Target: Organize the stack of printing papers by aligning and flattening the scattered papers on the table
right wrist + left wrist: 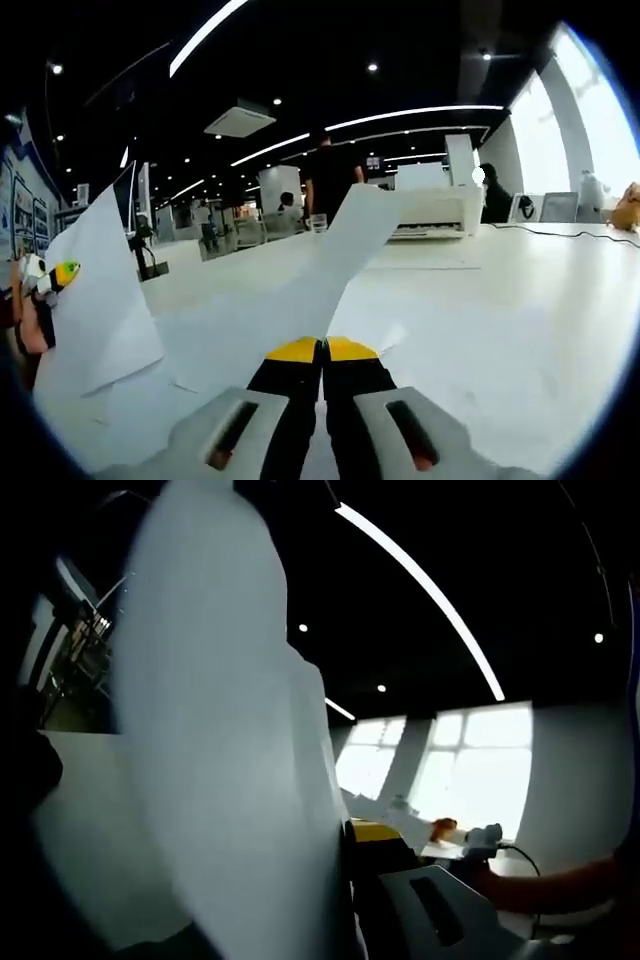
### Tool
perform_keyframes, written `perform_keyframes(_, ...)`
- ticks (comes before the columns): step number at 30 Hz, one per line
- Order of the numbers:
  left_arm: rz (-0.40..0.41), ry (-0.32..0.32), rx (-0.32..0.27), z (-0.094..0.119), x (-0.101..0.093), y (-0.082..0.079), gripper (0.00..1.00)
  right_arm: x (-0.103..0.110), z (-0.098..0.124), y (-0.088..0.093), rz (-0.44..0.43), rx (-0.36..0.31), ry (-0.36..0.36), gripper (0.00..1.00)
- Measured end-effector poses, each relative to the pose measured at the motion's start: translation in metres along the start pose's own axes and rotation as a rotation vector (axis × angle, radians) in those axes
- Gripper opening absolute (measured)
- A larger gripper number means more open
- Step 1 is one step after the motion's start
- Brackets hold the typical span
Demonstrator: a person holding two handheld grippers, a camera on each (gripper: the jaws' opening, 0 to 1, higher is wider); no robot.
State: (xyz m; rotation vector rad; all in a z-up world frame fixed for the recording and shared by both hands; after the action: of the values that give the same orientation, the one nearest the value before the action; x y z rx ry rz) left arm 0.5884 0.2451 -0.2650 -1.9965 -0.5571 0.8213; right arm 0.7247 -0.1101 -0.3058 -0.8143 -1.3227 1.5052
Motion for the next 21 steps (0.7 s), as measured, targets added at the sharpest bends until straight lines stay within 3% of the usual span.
perform_keyframes(11, 0.001, 0.000, 0.000, -0.0001, 0.0001, 0.0003, 0.07, -0.0011, 0.0033, -0.0015, -0.019, -0.007, -0.003, 0.00)
perform_keyframes(14, 0.003, 0.000, -0.001, -0.0001, 0.0002, 0.0002, 0.07, -0.0021, 0.0033, 0.0004, 0.035, 0.004, 0.040, 0.00)
perform_keyframes(21, 0.005, 0.003, -0.002, -0.0001, 0.0003, 0.0002, 0.07, 0.0010, 0.0035, 0.0000, 0.051, 0.001, 0.031, 0.00)
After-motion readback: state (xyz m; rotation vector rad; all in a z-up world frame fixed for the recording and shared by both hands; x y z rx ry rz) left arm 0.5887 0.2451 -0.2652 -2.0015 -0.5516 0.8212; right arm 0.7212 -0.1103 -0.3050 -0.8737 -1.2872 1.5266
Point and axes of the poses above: the point that each gripper's makers call its tool centre point, and the gripper's own axes: z roughly backward along the fingers, x roughly to its left, y roughly out of its underside, the point moved 6 cm from there along z, roughly backward along the fingers, and after that the axes turned 11 degrees about y, right-handed, at the moved point
